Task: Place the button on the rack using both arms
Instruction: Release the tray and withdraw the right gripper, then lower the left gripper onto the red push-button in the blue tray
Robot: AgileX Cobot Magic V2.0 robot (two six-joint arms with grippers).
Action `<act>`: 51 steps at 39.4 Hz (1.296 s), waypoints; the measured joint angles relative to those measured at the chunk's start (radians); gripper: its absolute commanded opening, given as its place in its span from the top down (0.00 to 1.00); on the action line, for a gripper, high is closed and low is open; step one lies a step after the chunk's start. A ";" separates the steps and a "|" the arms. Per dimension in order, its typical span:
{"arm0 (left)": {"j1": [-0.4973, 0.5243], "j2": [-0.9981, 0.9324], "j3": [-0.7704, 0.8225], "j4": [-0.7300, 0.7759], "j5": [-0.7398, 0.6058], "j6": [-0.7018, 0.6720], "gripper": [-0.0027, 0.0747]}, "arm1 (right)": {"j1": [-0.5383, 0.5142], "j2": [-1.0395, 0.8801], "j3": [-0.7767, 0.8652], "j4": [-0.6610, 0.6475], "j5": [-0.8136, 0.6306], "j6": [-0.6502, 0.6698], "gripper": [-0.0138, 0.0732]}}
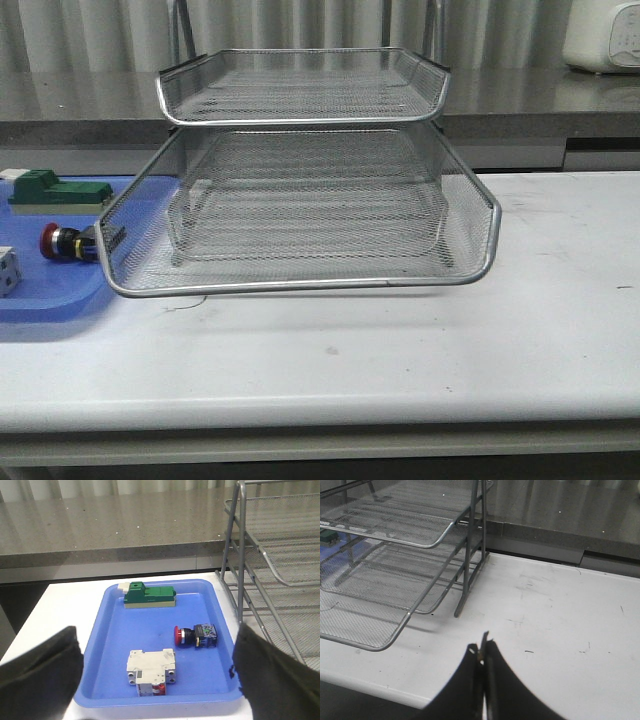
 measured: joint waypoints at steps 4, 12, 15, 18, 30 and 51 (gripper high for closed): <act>0.000 0.000 0.000 0.000 0.000 0.000 0.22 | 0.000 0.000 0.000 0.000 0.000 0.000 0.97; 0.000 0.000 0.000 0.000 0.000 0.000 0.22 | 0.000 0.000 0.000 0.000 0.000 0.000 0.97; 0.000 0.000 0.000 0.000 0.000 0.000 0.22 | 0.000 0.000 0.000 0.000 0.000 0.000 0.97; 0.000 0.000 0.000 0.000 0.000 0.000 0.22 | 0.000 0.000 0.000 0.000 0.000 0.000 0.97; 0.000 0.229 -0.175 0.037 0.131 0.083 0.22 | 0.000 0.000 0.000 0.000 0.000 0.000 0.97; 0.000 1.043 -0.783 -0.213 0.559 0.644 0.22 | 0.000 0.000 0.002 0.000 0.000 0.000 0.97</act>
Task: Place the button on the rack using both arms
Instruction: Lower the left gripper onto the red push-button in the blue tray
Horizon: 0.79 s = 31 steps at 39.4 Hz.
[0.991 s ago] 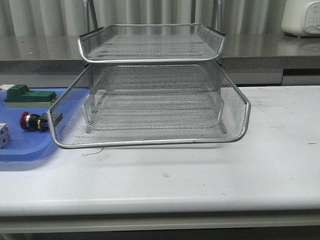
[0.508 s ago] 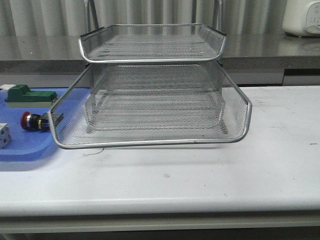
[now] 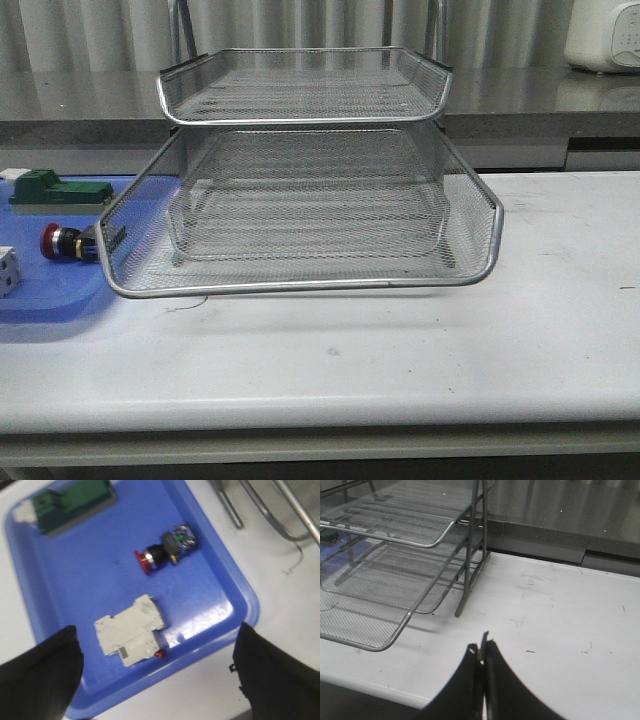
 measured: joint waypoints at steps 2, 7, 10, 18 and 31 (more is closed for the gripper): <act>0.000 0.087 -0.071 -0.017 0.075 0.030 0.22 | 0.000 0.000 0.000 0.000 0.000 0.000 0.97; 0.000 0.274 -0.245 -0.029 0.194 0.057 0.22 | 0.000 0.000 0.000 0.000 0.000 0.000 0.97; 0.000 0.361 -0.326 -0.029 0.210 0.062 0.22 | 0.000 0.000 0.000 0.000 0.000 0.000 0.97; 0.000 0.507 -0.471 -0.029 0.224 0.081 0.22 | 0.000 0.000 0.000 0.000 0.000 0.000 0.97; -0.002 0.687 -0.595 0.029 0.253 0.085 0.22 | 0.000 0.000 0.000 0.000 0.000 0.000 0.97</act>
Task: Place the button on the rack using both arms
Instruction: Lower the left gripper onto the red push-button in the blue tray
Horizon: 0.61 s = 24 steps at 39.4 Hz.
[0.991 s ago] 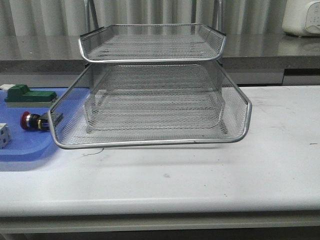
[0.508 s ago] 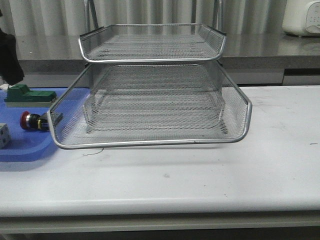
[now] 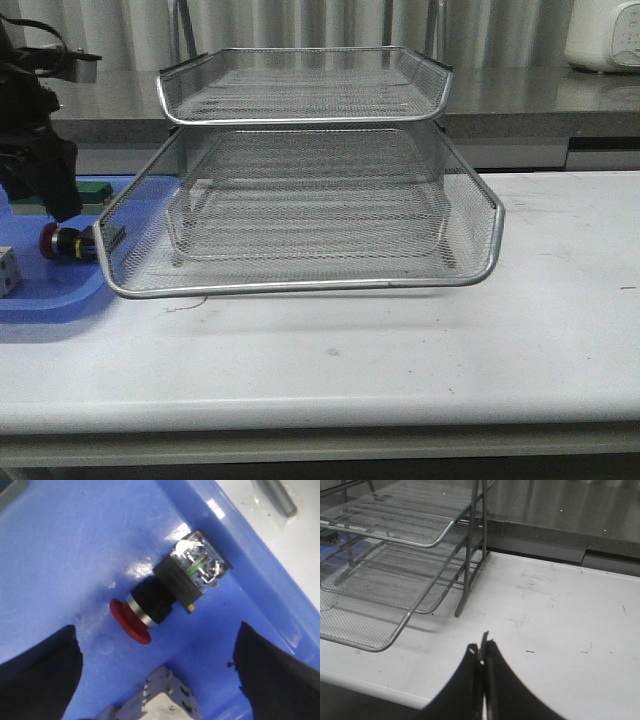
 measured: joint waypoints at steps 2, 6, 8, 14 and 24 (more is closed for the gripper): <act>-0.006 0.022 -0.017 0.016 0.003 0.000 0.22 | 0.000 0.000 0.000 0.000 0.000 0.000 0.97; -0.023 0.065 -0.044 0.061 0.011 0.002 0.22 | 0.000 0.000 0.000 0.000 0.000 0.000 0.97; -0.037 0.085 -0.056 0.078 0.014 0.002 0.22 | 0.000 0.000 0.000 0.000 0.000 0.000 0.97; -0.056 0.123 -0.092 0.086 0.017 0.005 0.22 | 0.000 0.000 0.000 0.000 0.002 0.000 0.97; -0.058 0.176 -0.121 0.086 0.015 0.014 0.22 | 0.000 0.000 0.000 0.000 0.003 0.000 0.97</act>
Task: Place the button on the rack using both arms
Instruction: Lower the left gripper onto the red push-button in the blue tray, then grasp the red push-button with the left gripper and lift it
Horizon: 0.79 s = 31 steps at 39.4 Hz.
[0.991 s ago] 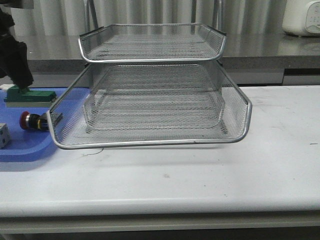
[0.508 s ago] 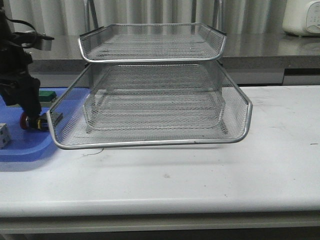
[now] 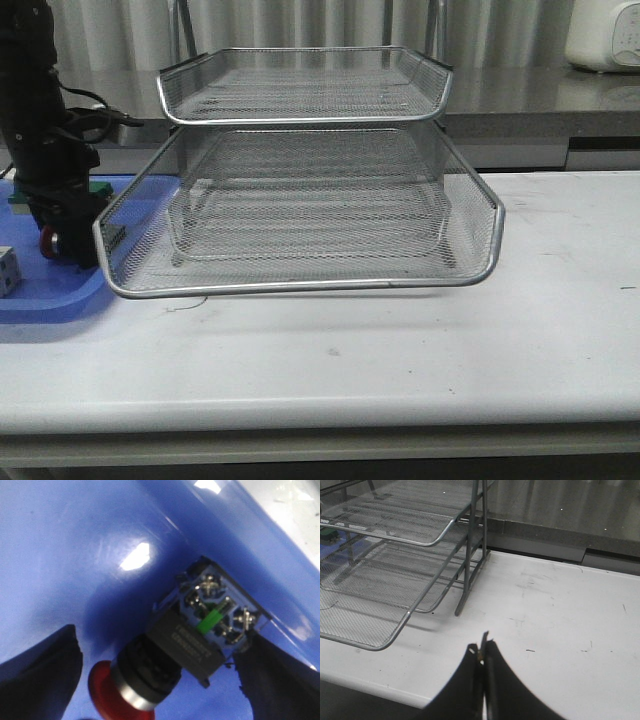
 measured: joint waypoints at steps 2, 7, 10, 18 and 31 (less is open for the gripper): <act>-0.001 0.006 -0.002 0.000 -0.008 0.008 0.22 | 0.000 0.000 0.000 0.000 0.000 0.000 0.97; -0.005 0.007 -0.006 0.001 -0.035 0.025 0.22 | 0.000 0.000 0.000 0.000 0.002 0.000 0.97; -0.007 0.007 -0.006 0.001 -0.049 0.036 0.22 | 0.000 0.000 0.000 0.000 0.002 0.000 0.97; -0.010 0.007 -0.006 0.001 -0.063 0.041 0.28 | 0.000 0.000 0.000 0.000 0.002 0.000 0.97; -0.010 0.007 -0.006 0.001 -0.076 0.041 0.75 | 0.000 0.000 0.000 0.000 0.002 0.000 0.97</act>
